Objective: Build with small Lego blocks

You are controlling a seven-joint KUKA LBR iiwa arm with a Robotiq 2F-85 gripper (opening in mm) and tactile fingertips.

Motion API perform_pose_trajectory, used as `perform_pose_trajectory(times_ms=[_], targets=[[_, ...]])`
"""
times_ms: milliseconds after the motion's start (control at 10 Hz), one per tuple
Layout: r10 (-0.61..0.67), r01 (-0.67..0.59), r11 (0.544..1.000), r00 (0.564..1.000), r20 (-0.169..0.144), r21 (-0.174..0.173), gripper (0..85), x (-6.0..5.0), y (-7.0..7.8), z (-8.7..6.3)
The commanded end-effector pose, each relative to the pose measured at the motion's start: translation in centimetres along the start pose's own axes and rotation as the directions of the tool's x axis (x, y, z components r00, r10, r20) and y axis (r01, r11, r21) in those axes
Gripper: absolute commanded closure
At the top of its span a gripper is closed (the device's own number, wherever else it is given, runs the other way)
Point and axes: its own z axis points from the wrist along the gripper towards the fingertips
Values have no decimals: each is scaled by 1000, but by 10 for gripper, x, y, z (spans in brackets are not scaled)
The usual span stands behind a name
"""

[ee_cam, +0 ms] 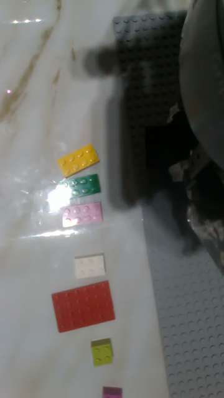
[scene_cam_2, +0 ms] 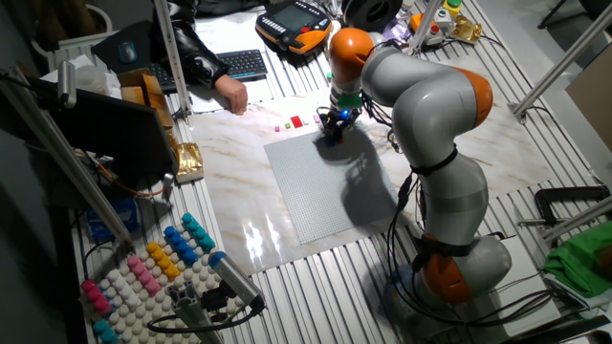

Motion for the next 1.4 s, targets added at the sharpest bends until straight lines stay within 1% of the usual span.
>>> perform_pose_trajectory(times_ms=[0, 100, 200, 400, 600, 700, 900, 1300], targets=[[1, -1, 1000, 1000, -5, -5, 843, 1, 0, 1], [3, -3, 1000, 1000, -1, -2, 843, 5, 2, 3], [-9, 9, 1000, 1000, -1, 7, 843, 6, 2, 3], [-35, 35, 999, 999, -13, 8, 843, 6, 3, 4], [-49, 49, 999, 999, -16, 5, 843, 6, 3, 4], [-61, 61, 998, 998, -15, 9, 843, 6, 3, 5], [-75, 75, 997, 997, -22, 8, 843, 7, 3, 6], [-81, 81, 997, 996, -26, 8, 843, 7, 2, 9]])
